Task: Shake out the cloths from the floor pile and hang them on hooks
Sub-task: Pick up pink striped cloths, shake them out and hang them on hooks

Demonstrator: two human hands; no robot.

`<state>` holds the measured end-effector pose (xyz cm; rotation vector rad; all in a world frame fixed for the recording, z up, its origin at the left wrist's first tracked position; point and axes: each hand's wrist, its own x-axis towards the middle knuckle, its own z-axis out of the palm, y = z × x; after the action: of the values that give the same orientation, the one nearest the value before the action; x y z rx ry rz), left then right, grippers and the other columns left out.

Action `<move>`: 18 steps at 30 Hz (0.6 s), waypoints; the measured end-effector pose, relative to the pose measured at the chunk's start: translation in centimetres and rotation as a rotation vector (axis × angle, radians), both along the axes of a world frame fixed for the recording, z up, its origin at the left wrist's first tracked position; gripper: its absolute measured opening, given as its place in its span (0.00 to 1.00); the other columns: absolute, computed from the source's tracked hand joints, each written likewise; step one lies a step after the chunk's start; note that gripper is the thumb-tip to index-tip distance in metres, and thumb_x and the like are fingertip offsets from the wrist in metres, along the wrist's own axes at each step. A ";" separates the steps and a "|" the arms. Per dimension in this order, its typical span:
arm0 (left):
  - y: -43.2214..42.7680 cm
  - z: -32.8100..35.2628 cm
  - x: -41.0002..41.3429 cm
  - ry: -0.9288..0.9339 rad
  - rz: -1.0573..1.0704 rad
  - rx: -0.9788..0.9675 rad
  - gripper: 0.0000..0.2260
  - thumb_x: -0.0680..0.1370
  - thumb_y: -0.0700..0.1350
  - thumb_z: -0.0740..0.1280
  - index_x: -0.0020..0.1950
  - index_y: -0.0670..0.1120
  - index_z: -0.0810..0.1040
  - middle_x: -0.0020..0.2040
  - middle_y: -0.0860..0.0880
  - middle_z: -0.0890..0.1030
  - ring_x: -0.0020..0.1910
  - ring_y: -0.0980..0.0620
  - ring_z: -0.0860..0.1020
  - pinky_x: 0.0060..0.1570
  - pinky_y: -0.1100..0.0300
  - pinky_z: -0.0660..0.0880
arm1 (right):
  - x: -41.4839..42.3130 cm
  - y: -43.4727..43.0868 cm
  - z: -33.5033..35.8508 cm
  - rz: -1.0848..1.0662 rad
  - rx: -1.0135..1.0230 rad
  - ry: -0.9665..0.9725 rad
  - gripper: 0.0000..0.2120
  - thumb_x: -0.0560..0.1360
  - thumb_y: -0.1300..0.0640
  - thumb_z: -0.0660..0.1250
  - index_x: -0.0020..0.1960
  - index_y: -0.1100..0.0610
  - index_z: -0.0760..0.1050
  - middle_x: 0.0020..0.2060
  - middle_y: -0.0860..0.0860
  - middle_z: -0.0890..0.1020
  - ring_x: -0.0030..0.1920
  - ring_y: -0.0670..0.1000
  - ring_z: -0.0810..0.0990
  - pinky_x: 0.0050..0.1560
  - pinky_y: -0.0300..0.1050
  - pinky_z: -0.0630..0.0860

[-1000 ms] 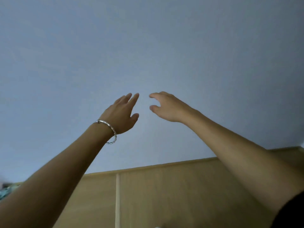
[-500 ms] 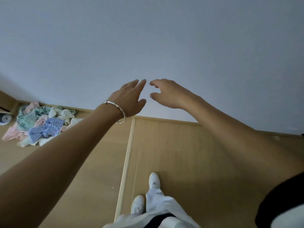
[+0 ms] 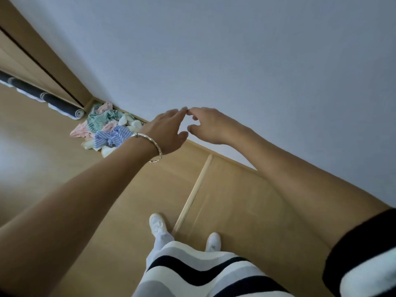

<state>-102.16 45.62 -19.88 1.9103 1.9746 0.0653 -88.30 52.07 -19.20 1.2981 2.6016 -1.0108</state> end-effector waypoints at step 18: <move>-5.2 -0.3 -32.1 0.013 0.258 -0.068 0.25 0.81 0.51 0.57 0.76 0.54 0.55 0.70 0.47 0.70 0.66 0.45 0.71 0.62 0.52 0.69 | -30.3 -1.2 2.1 0.190 0.070 -0.224 0.24 0.80 0.52 0.57 0.75 0.52 0.61 0.73 0.53 0.65 0.71 0.53 0.66 0.66 0.48 0.65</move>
<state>-134.21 40.40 -20.14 1.6091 2.1929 0.0556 -118.55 50.90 -17.15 1.0812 2.5479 -0.7074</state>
